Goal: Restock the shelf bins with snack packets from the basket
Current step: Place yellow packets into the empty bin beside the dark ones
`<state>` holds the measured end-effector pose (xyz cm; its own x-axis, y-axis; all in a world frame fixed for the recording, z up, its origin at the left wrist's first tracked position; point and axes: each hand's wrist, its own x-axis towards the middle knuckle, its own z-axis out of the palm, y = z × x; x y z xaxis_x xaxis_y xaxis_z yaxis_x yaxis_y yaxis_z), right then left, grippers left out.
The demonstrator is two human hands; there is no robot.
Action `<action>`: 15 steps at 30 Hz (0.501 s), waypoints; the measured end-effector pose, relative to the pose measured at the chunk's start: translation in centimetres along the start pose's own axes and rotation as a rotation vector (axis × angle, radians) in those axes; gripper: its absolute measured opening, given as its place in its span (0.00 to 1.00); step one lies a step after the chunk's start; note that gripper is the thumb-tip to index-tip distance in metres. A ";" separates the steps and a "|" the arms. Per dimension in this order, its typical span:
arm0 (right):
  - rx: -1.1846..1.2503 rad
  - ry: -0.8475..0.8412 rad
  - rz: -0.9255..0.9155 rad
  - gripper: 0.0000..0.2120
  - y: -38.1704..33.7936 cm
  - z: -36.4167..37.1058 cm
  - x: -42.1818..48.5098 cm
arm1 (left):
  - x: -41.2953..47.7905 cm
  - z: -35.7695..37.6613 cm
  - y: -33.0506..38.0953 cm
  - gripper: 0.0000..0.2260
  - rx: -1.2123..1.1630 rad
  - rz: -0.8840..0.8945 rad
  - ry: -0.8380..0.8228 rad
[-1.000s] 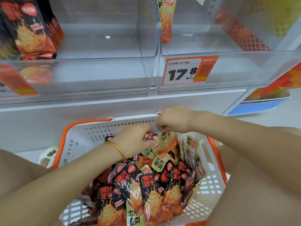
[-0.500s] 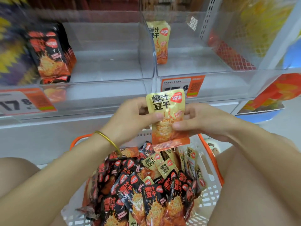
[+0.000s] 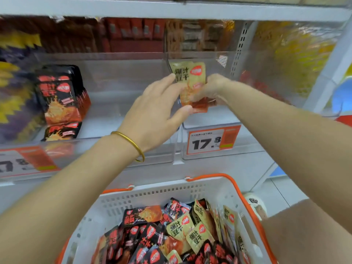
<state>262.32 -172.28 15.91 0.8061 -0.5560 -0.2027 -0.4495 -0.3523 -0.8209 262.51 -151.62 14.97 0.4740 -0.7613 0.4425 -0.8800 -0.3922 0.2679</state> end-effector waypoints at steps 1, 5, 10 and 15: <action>-0.059 -0.012 0.012 0.19 0.1 0.7 1.3 | 0.1 0.2 -0.2 0.32 0.013 0.001 0.001; -0.513 0.047 -0.007 0.23 0.4 2.2 4.1 | 0.2 0.6 -0.7 0.29 0.014 0.030 0.037; -0.613 0.113 0.046 0.19 0.9 2.3 6.6 | 0.0 0.7 -0.8 0.27 -0.020 0.042 0.055; -0.608 0.127 0.010 0.15 0.5 3.1 7.7 | 0.0 0.8 -0.9 0.27 -0.026 0.054 0.056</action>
<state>269.55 -174.40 12.29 0.7654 -0.6335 -0.1131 -0.6258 -0.6917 -0.3605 263.34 -151.68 14.05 0.4274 -0.7506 0.5039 -0.9036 -0.3370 0.2645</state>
